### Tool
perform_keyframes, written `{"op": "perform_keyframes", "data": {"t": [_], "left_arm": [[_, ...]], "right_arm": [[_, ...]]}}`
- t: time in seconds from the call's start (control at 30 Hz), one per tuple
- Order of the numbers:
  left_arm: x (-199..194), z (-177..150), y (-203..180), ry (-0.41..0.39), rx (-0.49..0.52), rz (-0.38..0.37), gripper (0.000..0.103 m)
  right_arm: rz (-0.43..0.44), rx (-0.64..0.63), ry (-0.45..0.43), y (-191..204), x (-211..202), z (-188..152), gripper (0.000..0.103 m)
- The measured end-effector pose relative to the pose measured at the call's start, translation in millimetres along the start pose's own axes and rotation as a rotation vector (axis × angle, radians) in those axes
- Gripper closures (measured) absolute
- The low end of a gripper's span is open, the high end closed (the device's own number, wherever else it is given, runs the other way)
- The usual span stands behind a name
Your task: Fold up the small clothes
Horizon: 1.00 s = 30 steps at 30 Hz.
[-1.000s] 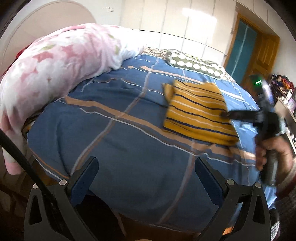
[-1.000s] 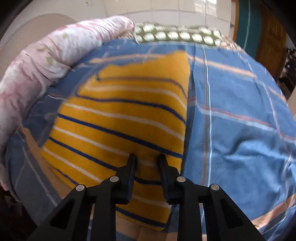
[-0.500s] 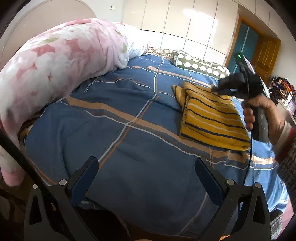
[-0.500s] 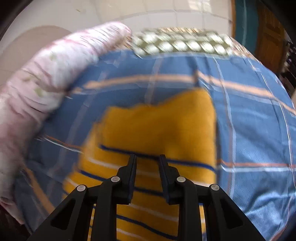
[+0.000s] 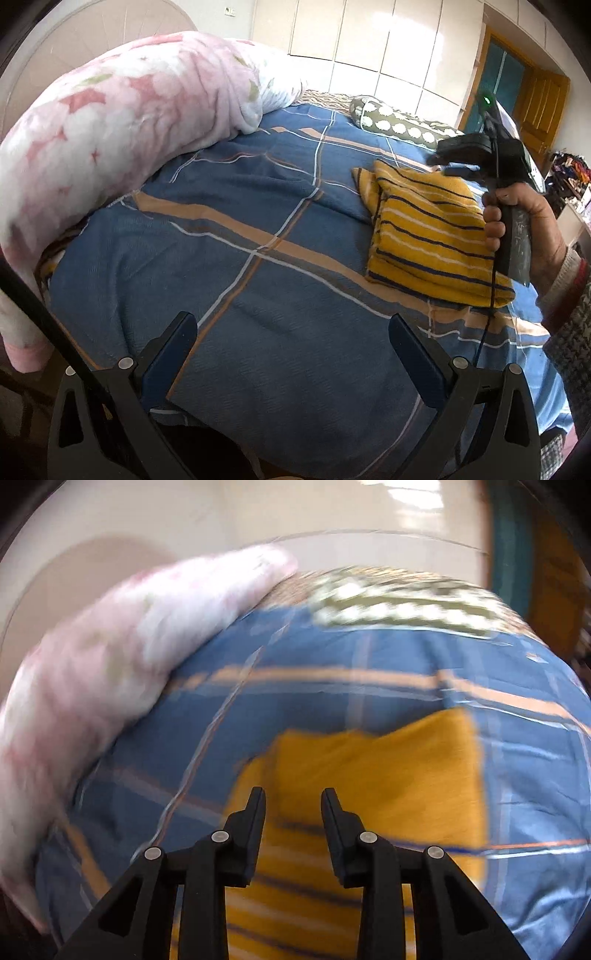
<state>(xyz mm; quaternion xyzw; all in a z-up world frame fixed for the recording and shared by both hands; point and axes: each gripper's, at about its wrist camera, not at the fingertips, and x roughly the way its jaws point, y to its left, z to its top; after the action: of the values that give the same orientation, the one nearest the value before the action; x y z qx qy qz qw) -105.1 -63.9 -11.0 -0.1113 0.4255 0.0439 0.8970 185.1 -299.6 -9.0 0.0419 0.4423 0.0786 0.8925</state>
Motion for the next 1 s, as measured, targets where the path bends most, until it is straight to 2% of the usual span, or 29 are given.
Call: {"op": "perform_keyframes", "data": {"t": [0.03, 0.07, 0.13, 0.17, 0.23, 0.33, 0.43, 0.6, 0.7, 0.77, 0.87, 1.0], "left_arm": [[-0.1, 0.2, -5.3, -0.001, 0.008, 0.009, 0.000], [-0.8, 0.5, -11.8, -0.003, 0.018, 0.022, 0.000], [-4.8, 1.9, -25.8, -0.010, 0.033, 0.047, 0.000], [-7.6, 3.0, -31.7, -0.017, 0.039, 0.055, 0.000], [-14.5, 5.6, -45.4, -0.037, 0.058, 0.078, 0.000], [-20.7, 11.3, -71.1, -0.053, 0.094, 0.104, 0.000], [-25.0, 13.4, -96.8, -0.067, 0.110, 0.097, 0.000], [-24.8, 10.0, -157.3, -0.071, 0.182, 0.030, 0.000], [-22.0, 8.0, -191.5, -0.066, 0.219, 0.004, 0.000], [-20.4, 7.2, -210.2, -0.059, 0.225, -0.021, 0.000], [-20.8, 6.9, -237.9, -0.045, 0.257, -0.046, 0.000], [-31.8, 5.6, -259.1, -0.082, 0.300, -0.026, 0.000]], "right_arm": [[-0.034, 0.058, 0.012, -16.4, 4.9, 1.6, 0.054], [-0.028, 0.120, 0.050, -37.0, 14.7, 1.1, 0.052], [0.085, 0.185, 0.143, -63.1, 32.9, -2.0, 0.054], [0.118, 0.197, 0.123, -70.2, 25.1, -2.8, 0.057], [0.171, 0.197, 0.081, -75.8, -2.7, -6.1, 0.055], [0.186, 0.125, 0.039, -77.0, -42.7, -22.5, 0.050], [0.137, 0.042, 0.002, -90.3, -89.1, -56.4, 0.042], [-0.040, -0.019, -0.008, -133.6, -131.8, -129.6, 0.041], [-0.132, 0.008, -0.005, -165.7, -152.1, -167.2, 0.041], [-0.155, 0.071, 0.004, -190.1, -162.1, -185.4, 0.041], [-0.170, 0.146, 0.005, -220.8, -173.7, -198.4, 0.041], [-0.216, 0.179, -0.026, -245.5, -191.2, -198.5, 0.041]]}}
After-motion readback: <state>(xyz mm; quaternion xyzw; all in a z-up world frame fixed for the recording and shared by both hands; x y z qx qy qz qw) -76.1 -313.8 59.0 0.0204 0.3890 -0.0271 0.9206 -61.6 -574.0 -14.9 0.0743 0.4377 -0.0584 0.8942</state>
